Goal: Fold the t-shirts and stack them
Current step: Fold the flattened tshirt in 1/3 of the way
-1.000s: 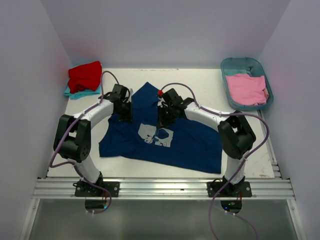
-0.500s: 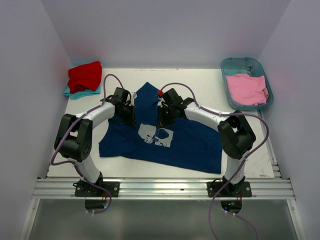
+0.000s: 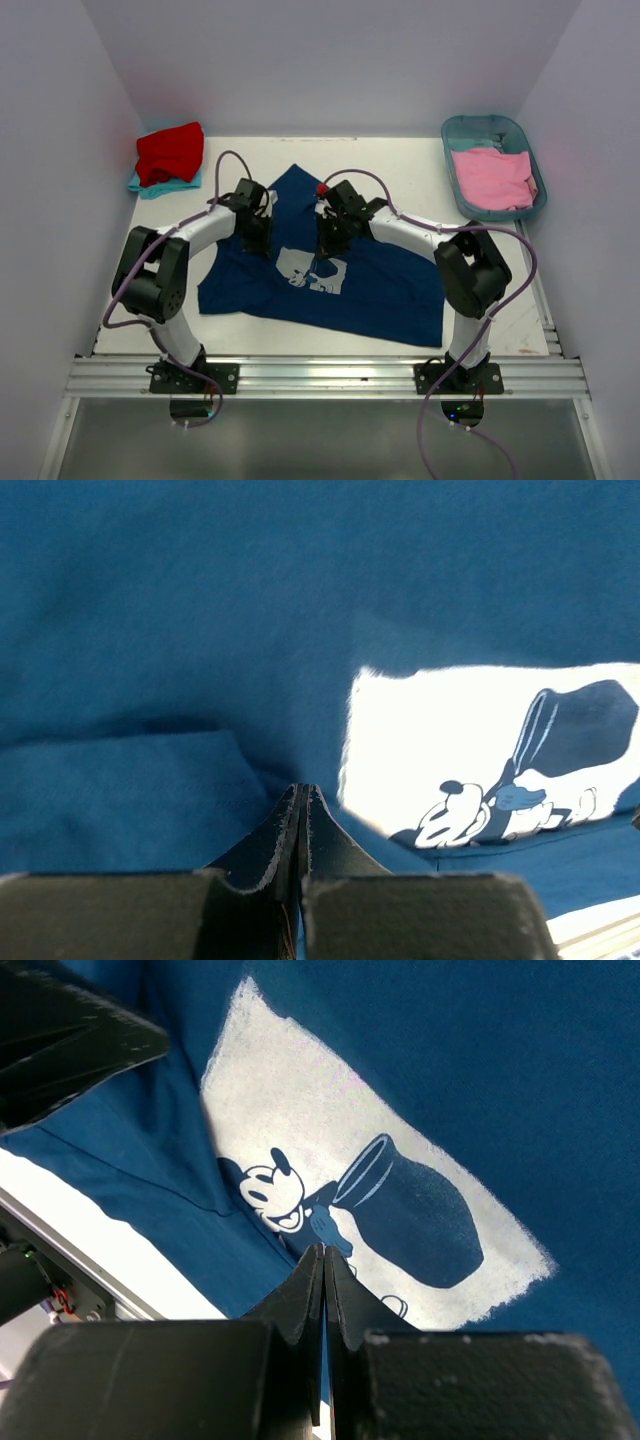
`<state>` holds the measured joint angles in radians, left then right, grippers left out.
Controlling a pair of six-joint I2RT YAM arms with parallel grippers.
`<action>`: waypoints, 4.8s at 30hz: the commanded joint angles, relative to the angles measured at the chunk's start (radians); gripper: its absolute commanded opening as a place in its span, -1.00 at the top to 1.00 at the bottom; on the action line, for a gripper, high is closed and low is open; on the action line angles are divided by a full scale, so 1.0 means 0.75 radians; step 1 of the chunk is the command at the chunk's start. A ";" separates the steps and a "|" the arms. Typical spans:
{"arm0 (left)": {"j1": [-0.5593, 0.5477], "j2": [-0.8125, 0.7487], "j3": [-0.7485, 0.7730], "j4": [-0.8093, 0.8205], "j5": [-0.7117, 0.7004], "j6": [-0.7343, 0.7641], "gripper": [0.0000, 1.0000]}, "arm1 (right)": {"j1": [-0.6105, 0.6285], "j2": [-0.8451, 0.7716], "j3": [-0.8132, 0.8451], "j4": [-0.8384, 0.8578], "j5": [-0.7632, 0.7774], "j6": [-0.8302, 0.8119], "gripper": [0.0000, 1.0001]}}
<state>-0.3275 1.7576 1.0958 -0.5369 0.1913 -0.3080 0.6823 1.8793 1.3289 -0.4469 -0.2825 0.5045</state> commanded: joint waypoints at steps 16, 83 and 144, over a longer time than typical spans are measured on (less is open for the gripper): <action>-0.052 -0.462 -0.234 0.000 -0.157 -0.080 1.00 | 0.003 0.012 -0.005 0.033 -0.037 0.013 1.00; -0.128 -1.009 -0.404 -0.037 -0.400 -0.426 1.00 | 0.125 0.126 0.332 -0.105 -0.116 -0.139 0.57; -0.126 -1.347 -0.436 -0.229 -0.597 -0.544 1.00 | 0.373 0.838 1.206 -0.482 0.195 -0.215 1.00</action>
<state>-0.4202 0.7578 0.7868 -0.7074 -0.2386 -0.7189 0.9558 2.5153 2.2337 -0.7959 -0.1658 0.3542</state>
